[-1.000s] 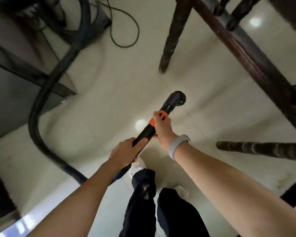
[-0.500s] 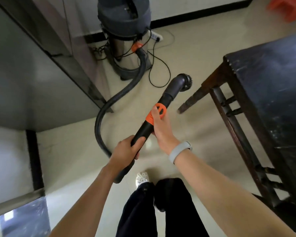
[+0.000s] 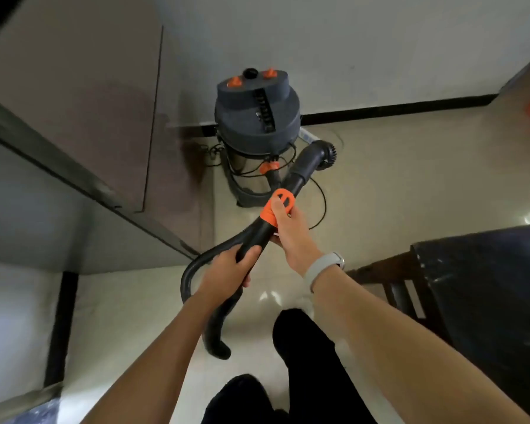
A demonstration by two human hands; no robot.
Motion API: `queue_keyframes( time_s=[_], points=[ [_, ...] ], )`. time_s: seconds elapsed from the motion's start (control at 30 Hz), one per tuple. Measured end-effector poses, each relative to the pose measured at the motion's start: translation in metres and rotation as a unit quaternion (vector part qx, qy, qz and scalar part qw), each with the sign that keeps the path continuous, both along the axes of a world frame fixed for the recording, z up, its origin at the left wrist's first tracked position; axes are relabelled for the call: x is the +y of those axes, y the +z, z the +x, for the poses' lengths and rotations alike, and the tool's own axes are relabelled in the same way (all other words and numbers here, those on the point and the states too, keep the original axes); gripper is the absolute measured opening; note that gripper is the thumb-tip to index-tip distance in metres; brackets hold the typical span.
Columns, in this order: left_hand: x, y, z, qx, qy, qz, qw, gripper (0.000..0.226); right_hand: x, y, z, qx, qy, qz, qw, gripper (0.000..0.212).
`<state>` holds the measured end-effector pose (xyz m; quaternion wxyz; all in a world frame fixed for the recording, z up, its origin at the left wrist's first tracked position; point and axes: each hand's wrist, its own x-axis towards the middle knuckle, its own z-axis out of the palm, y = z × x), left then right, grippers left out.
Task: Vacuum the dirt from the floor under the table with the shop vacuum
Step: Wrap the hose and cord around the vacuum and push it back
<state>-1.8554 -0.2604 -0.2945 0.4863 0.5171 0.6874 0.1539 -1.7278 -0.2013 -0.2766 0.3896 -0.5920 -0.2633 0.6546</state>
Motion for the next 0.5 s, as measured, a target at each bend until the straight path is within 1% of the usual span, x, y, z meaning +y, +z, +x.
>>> queue_keyframes(
  time_s=[0.13, 0.27, 0.33, 0.37, 0.43, 0.5],
  points=[
    [0.069, 0.009, 0.03, -0.008, 0.039, -0.001, 0.999, 0.031, 0.078, 0.007, 0.025, -0.008, 0.022, 0.005, 1.0, 0.018],
    [0.14, 0.02, 0.042, 0.003, 0.091, 0.021, 0.996, 0.03, 0.155, 0.016, 0.024, -0.016, 0.056, 0.03, 0.998, 0.029],
    [0.18, 0.022, 0.041, -0.008, 0.135, 0.04, 0.99, 0.035, 0.196, 0.02, 0.015, -0.04, 0.08, 0.046, 0.995, 0.031],
    [0.2, 0.021, 0.038, -0.021, 0.169, 0.048, 0.984, 0.037, 0.217, 0.019, 0.011, -0.049, 0.086, 0.047, 0.994, 0.028],
    [0.243, 0.019, 0.03, -0.047, 0.238, 0.061, 0.968, 0.037, 0.257, 0.019, 0.005, -0.043, 0.084, 0.035, 0.995, 0.012],
    [0.28, 0.019, 0.017, -0.055, 0.266, 0.065, 0.96, 0.036, 0.295, 0.019, -0.001, -0.042, 0.083, 0.034, 0.995, 0.007]
  ],
)
